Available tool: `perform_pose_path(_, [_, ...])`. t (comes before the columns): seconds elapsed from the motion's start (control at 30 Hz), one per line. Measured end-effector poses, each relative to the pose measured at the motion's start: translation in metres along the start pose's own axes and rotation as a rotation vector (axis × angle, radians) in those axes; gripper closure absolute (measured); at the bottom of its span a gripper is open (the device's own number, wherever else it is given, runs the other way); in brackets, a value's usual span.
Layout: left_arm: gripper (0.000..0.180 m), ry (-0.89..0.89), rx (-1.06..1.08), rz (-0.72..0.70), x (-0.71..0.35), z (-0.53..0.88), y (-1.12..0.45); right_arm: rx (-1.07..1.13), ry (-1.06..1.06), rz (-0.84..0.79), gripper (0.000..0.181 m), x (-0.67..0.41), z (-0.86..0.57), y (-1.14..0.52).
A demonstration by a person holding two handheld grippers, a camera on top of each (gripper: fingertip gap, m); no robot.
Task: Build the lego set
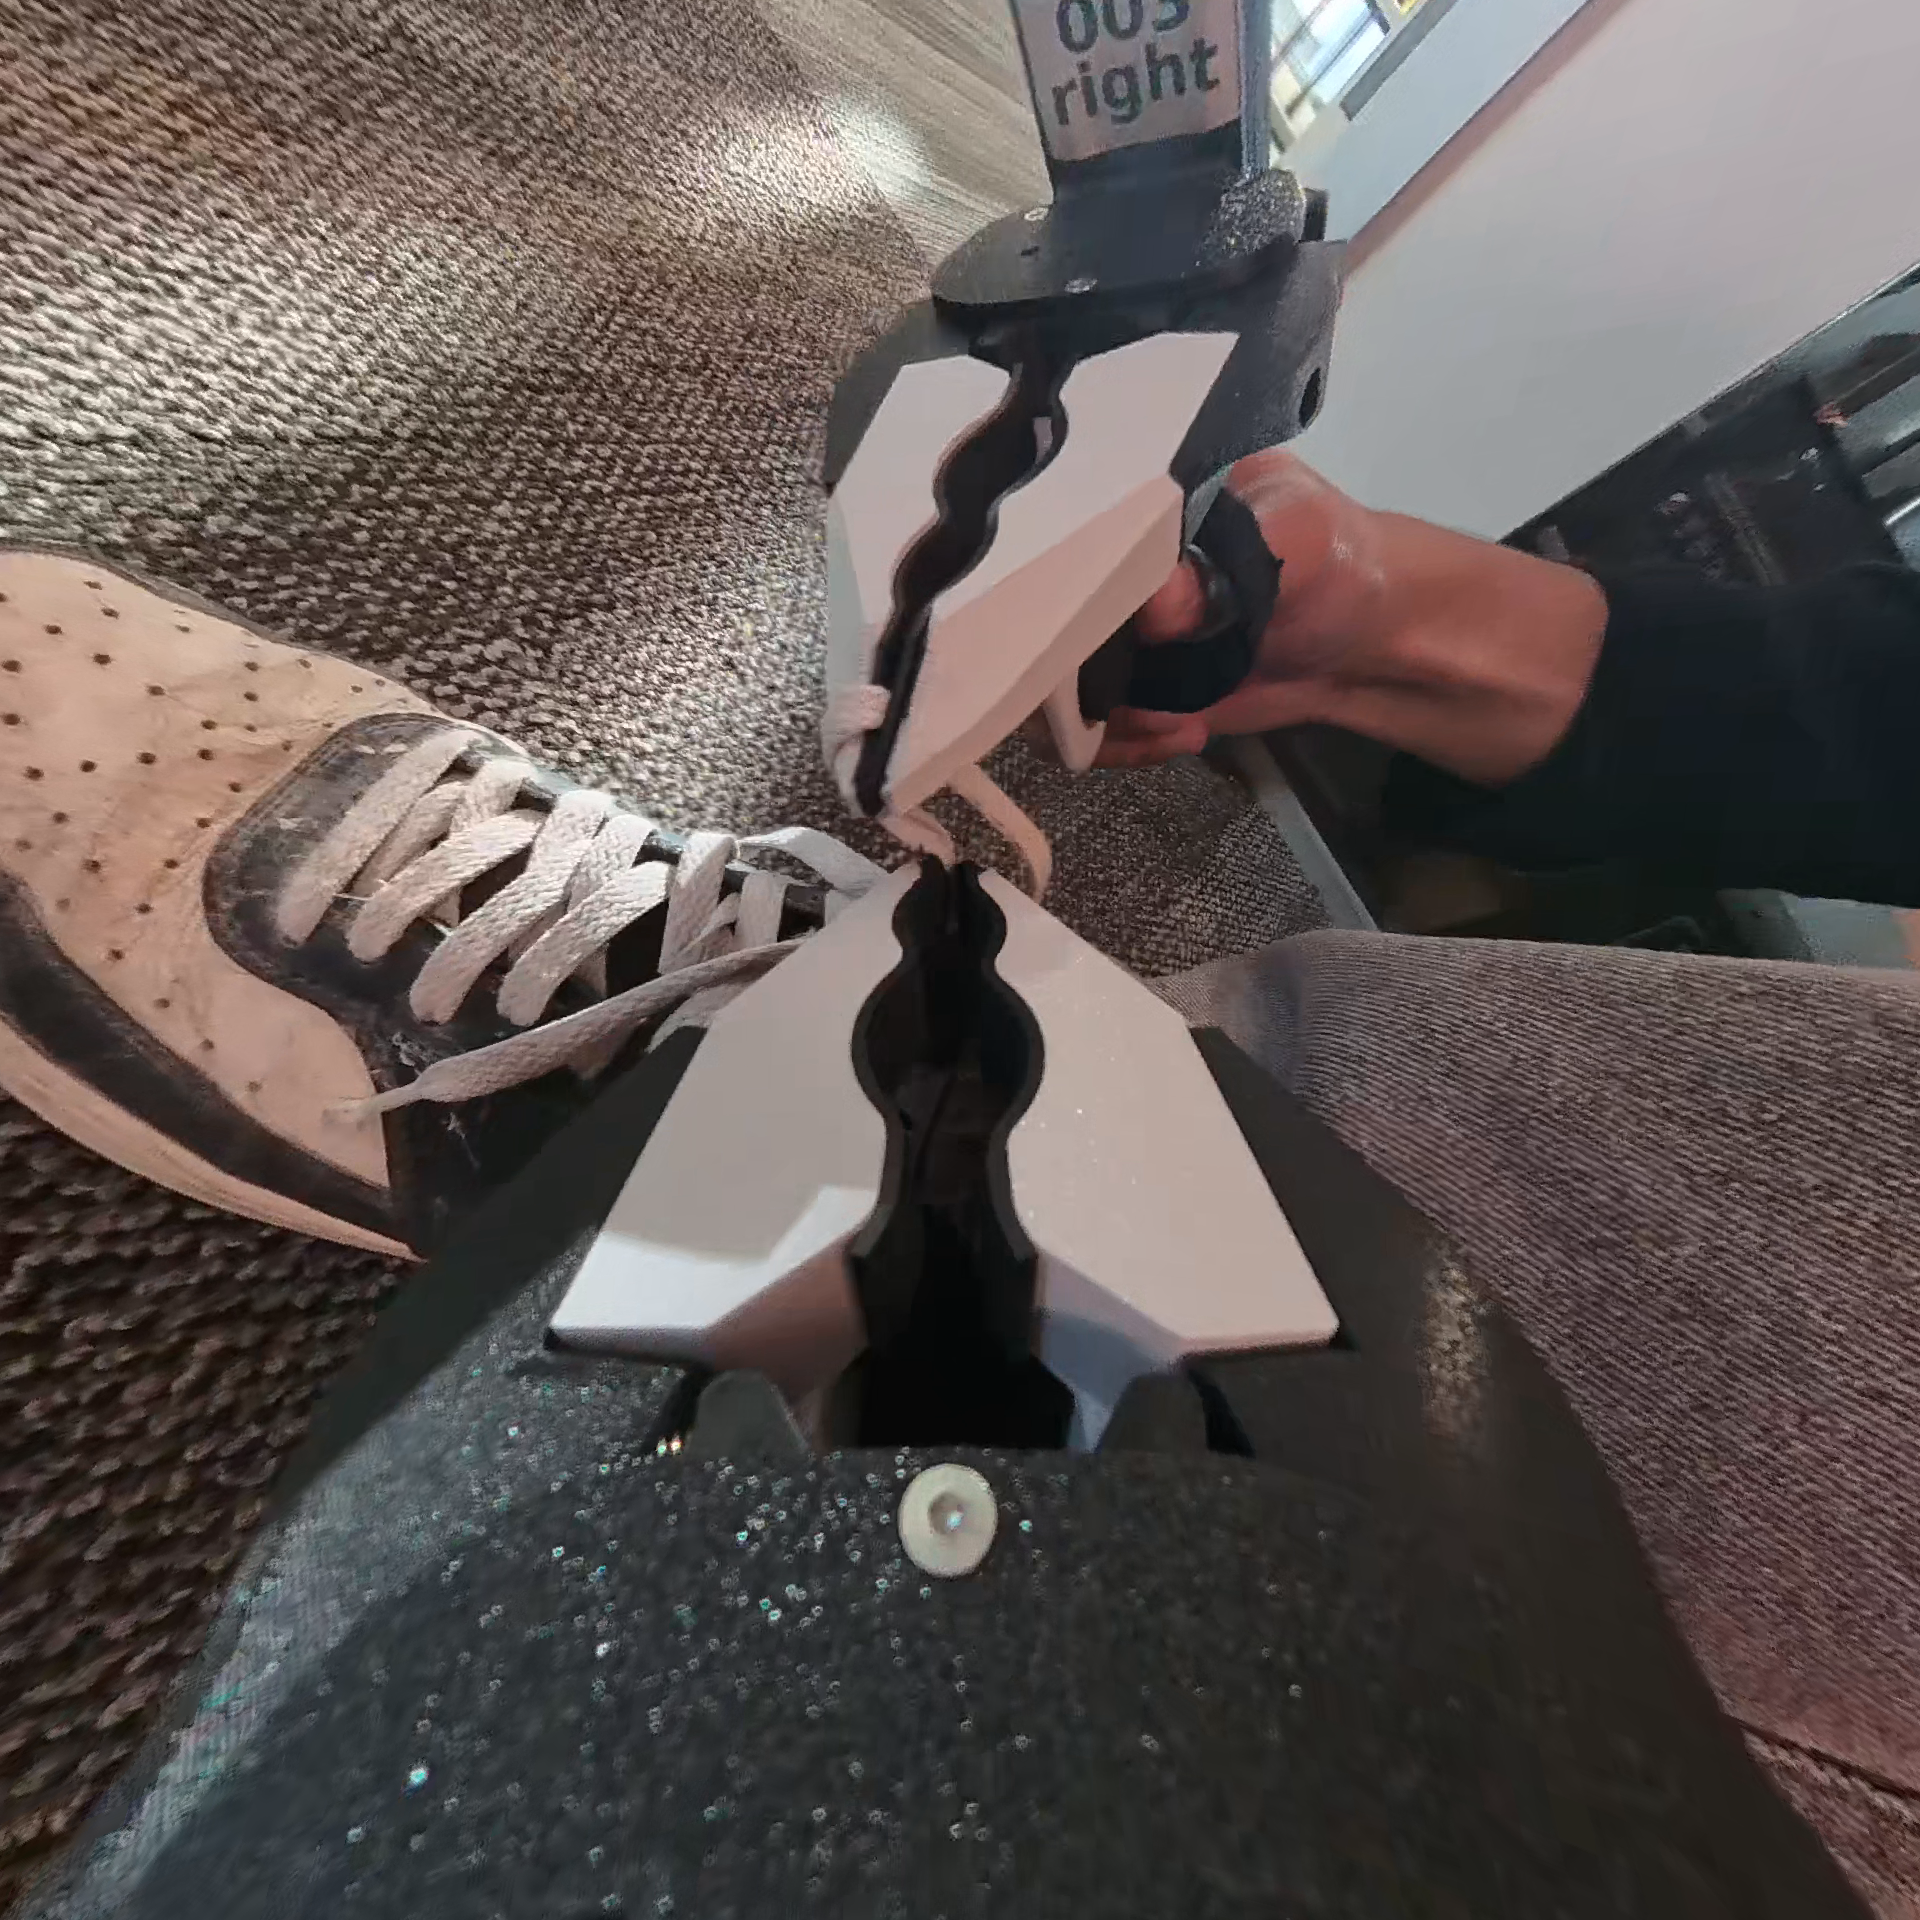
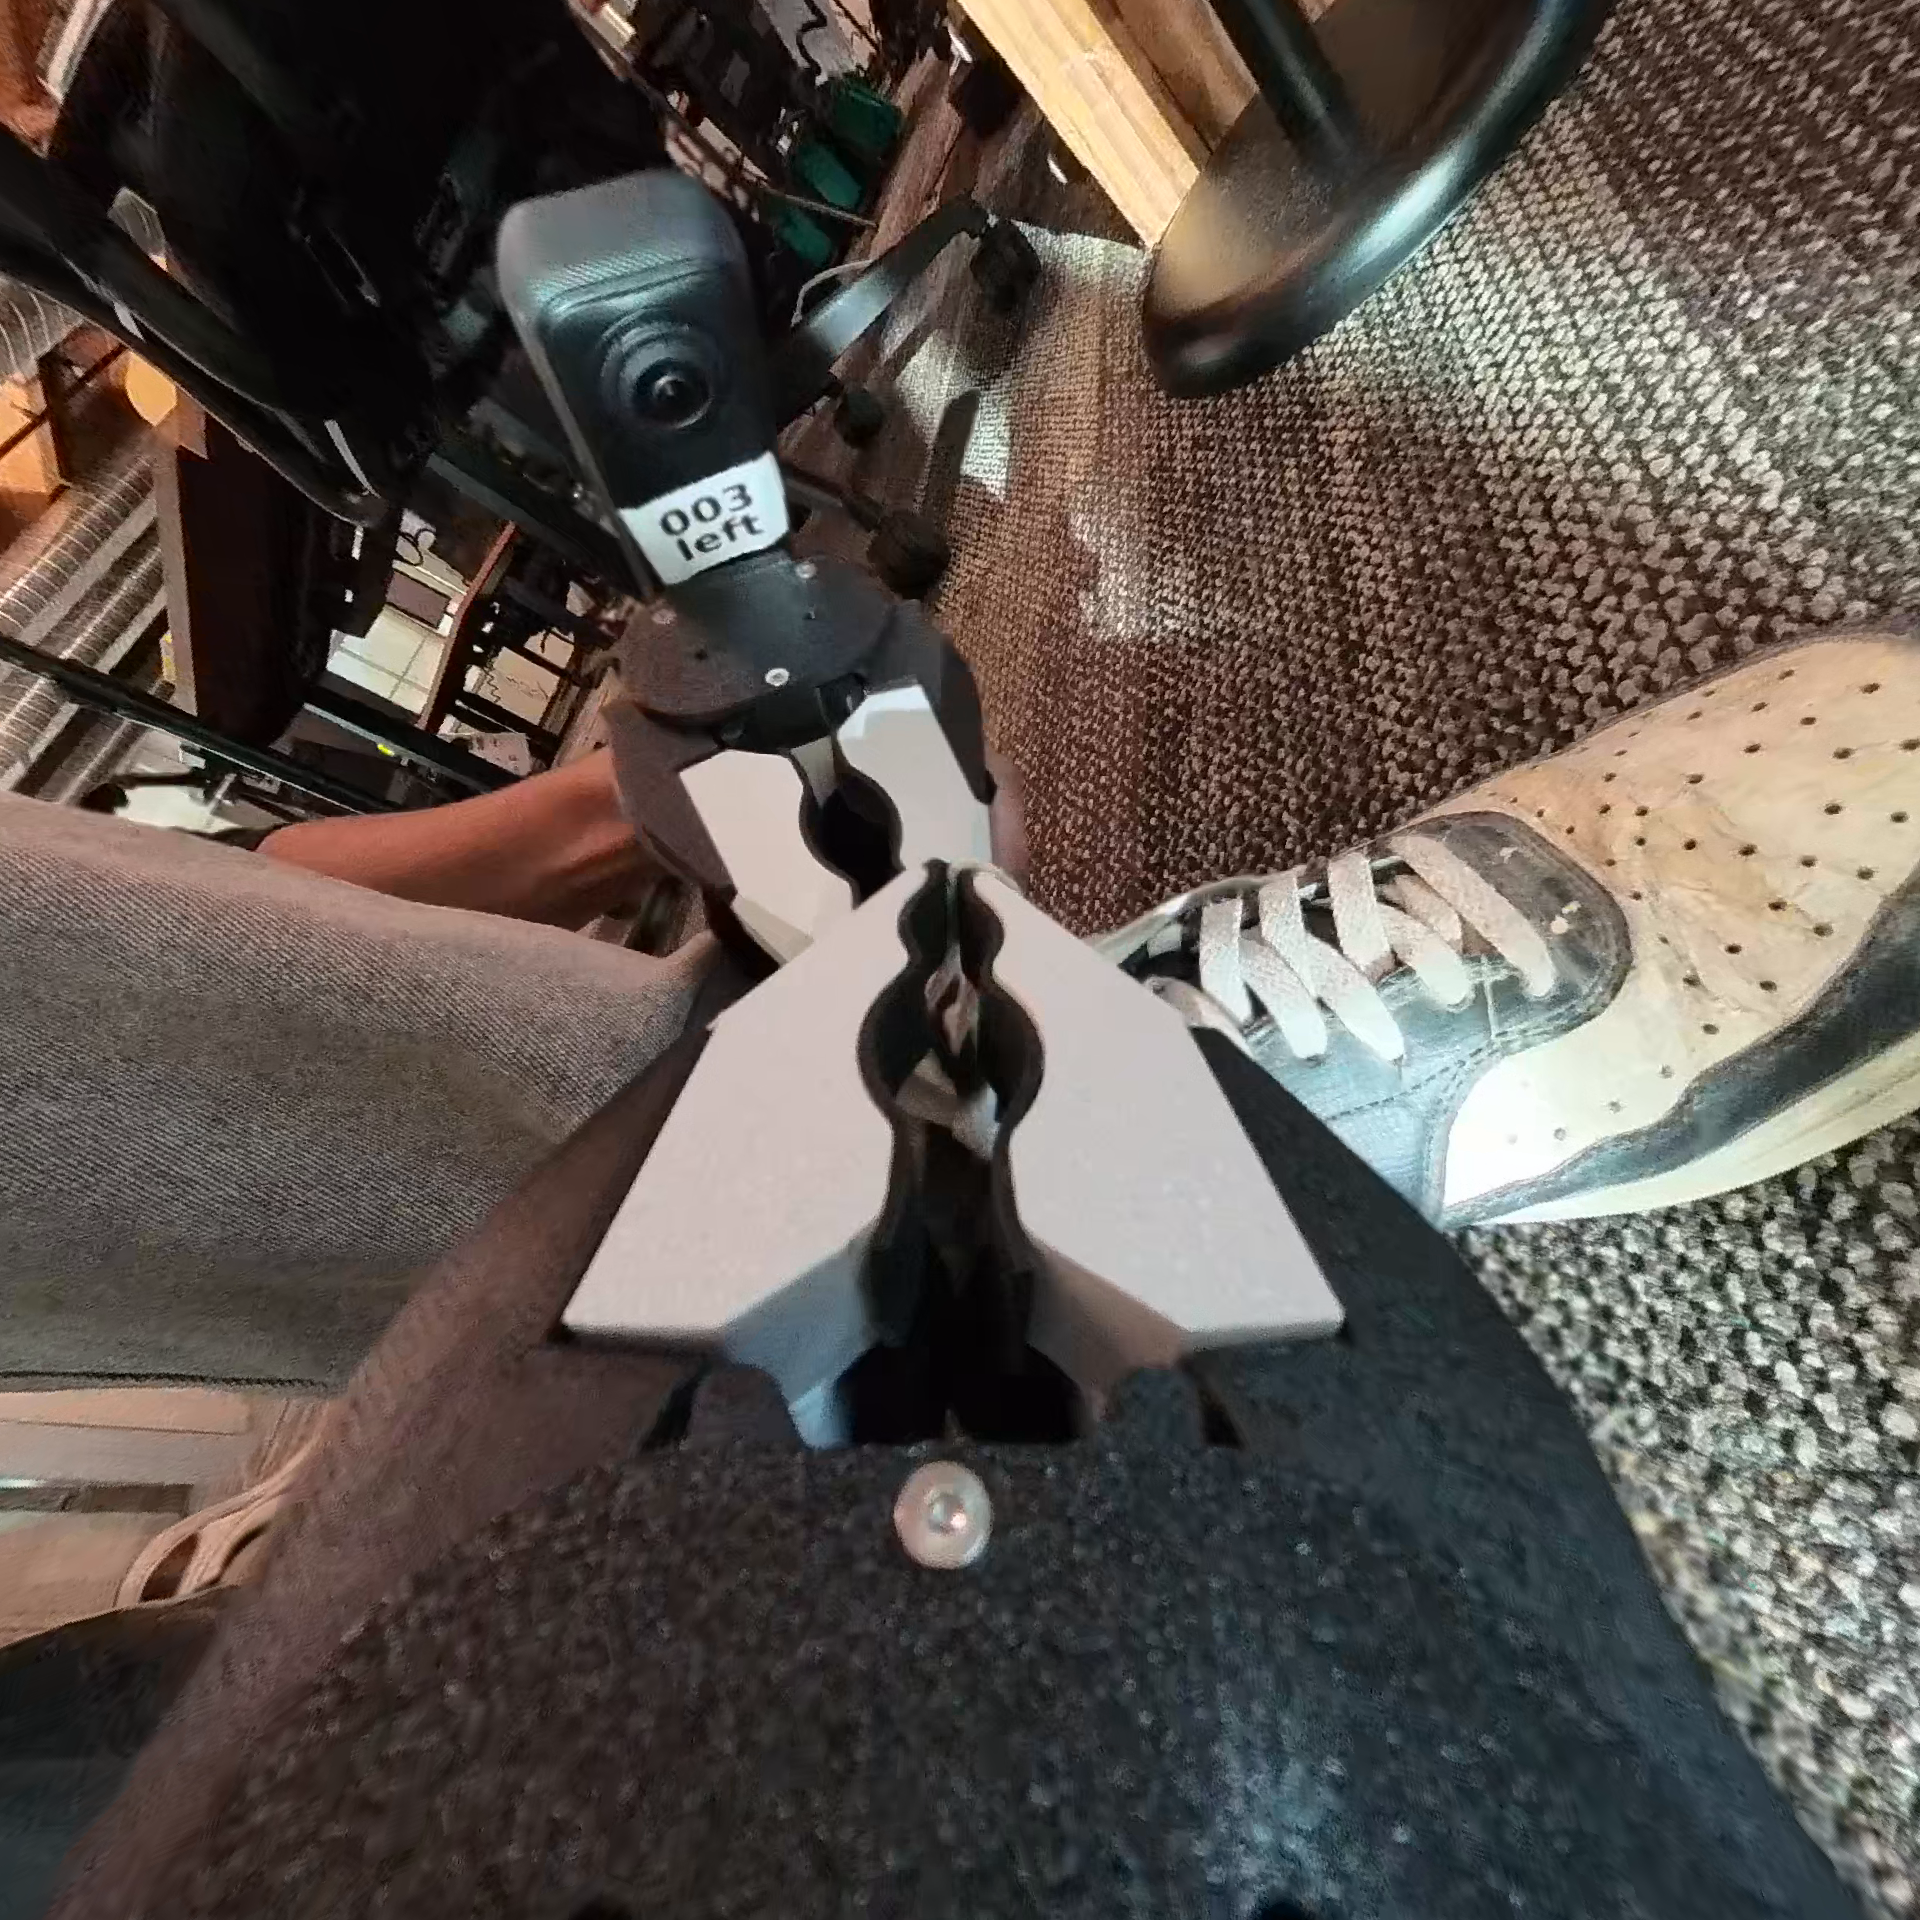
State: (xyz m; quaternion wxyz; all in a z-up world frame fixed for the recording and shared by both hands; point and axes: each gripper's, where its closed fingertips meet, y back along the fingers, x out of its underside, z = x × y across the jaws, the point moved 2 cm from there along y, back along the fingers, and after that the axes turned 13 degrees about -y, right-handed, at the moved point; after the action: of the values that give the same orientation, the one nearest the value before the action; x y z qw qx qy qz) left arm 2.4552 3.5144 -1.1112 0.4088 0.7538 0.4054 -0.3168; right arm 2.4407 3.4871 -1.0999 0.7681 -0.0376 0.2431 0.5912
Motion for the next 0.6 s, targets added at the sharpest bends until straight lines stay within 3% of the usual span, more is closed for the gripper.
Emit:
perform_pose_path(0.43, [0.173,0.012,0.011,-0.058,-0.005,0.013,0.014,0.002,0.021,0.019,0.181,-0.002,0.001,0.003])
perform_pose_path(0.6, [0.147,-0.025,0.005,-0.006,0.001,0.012,0.014,-0.008,0.003,0.018,0.181,-0.002,-0.001,0.002])
